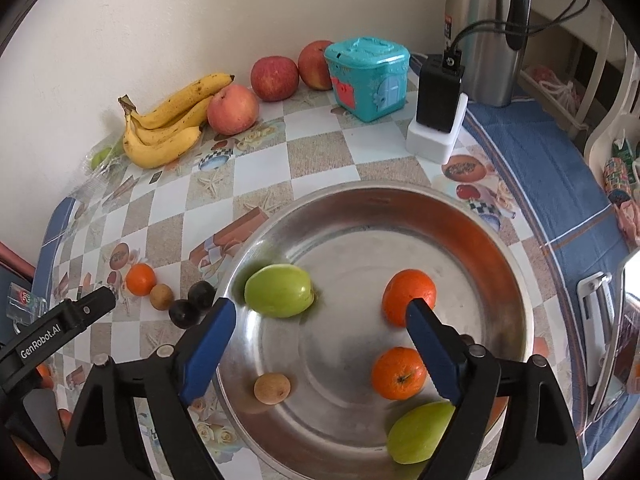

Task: Organize fruits
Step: 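Withdraw both open grippers from the bowl toward the kiwi and plums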

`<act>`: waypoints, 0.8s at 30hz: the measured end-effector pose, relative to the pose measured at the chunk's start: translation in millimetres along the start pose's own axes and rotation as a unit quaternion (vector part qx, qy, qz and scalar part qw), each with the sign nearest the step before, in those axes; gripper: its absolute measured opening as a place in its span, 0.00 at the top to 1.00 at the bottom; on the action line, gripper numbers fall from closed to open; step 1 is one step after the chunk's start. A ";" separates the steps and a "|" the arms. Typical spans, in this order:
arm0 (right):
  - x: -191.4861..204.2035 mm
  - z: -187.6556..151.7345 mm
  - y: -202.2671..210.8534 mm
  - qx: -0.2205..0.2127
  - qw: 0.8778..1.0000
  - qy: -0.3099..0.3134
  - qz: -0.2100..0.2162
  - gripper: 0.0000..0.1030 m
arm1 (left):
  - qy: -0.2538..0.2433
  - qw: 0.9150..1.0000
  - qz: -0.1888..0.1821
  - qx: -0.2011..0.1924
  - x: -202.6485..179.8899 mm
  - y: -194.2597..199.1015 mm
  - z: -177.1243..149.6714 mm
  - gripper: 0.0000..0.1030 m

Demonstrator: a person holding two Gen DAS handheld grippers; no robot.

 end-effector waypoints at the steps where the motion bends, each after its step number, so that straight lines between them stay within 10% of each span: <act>1: 0.3 0.4 0.3 -0.001 1.000 0.001 -0.002 0.15 | 0.000 1.000 -0.001 -0.001 0.7 0.1 0.7 0.00; 24: 35.1 -0.4 -12.9 0.007 0.998 0.054 0.012 0.15 | 0.008 0.999 -0.043 0.024 1.5 -23.6 -5.3 0.00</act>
Point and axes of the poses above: each gripper's, at about its wrist camera, not at the fingertips, and y roughly against the way its jaws point, x to its left, z to its top, the point moved 2 cm from there along -y, roughly the way its jaws point, and after that the axes turned 6 degrees about y, right-handed, at the moved point
